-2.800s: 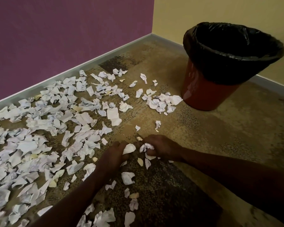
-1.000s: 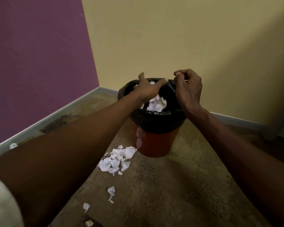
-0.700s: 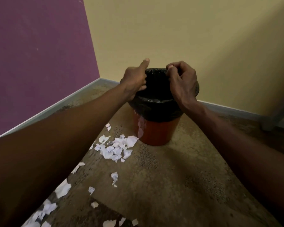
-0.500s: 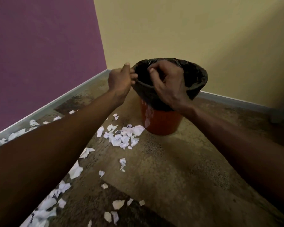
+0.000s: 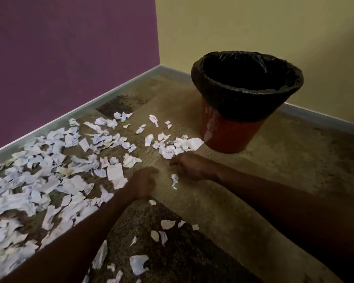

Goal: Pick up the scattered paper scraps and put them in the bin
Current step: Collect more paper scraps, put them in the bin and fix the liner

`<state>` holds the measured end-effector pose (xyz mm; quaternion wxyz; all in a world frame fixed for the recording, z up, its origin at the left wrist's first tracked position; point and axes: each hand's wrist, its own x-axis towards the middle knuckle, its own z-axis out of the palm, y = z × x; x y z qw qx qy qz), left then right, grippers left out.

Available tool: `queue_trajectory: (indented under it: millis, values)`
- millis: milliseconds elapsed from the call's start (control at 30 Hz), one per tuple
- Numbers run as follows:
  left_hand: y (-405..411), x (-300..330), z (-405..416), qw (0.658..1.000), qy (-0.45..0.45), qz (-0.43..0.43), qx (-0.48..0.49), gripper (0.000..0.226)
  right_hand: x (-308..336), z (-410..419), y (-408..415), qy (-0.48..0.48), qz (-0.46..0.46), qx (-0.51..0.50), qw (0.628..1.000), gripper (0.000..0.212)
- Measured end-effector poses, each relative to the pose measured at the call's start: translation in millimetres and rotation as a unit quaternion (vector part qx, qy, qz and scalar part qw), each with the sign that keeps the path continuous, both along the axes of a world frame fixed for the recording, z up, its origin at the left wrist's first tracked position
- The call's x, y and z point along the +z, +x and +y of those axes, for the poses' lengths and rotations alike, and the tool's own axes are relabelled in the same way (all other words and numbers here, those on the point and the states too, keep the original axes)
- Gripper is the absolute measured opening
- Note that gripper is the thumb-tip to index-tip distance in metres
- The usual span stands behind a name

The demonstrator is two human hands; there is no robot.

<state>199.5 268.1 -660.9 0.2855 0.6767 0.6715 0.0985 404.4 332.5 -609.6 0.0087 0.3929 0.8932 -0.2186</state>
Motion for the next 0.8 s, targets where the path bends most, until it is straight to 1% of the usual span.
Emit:
queue_trajectory:
  millis: [67,133,200,300,400,500,567,633,733,800]
  values:
    - [-10,-23,-18,0.999,-0.019,0.025,-0.044,0.046,-25,-7,-6,-0.040,-0.037,0.023,0.998,0.049]
    - [-16,-39,-31,0.997,-0.001,0.028,-0.071,0.050,-42,-14,-8,-0.052,-0.061,0.052,0.995,0.051]
    - [-18,-48,-44,0.995,0.053,0.028,-0.074,0.045,-53,-22,-8,-0.018,-0.065,0.073,0.995,0.042]
    - [-12,-59,-63,0.987,0.137,0.047,-0.064,0.030,-57,-33,-6,0.053,-0.031,0.063,0.996,0.026]
    - [-7,-64,-79,0.978,0.195,0.055,-0.057,0.026,-60,-41,-4,0.066,-0.033,0.058,0.996,0.023]
    - [-7,-59,-87,0.978,0.182,0.074,-0.073,0.041,-62,-48,-1,0.038,-0.037,0.036,0.998,0.018]
    - [-7,-53,-90,0.981,0.164,0.072,-0.074,0.045,-60,-51,2,0.024,-0.044,0.033,0.998,0.018]
    - [-9,-49,-96,0.982,0.170,0.046,-0.061,0.040,-58,-56,4,0.005,-0.048,0.036,0.998,0.020]
    - [-17,-51,-109,0.985,0.172,-0.012,-0.021,0.033,-61,-70,5,-0.029,-0.027,0.021,0.999,0.021]
    - [-25,-57,-122,0.985,0.170,-0.026,-0.011,0.031,-69,-85,1,-0.045,-0.016,0.016,0.999,0.020]
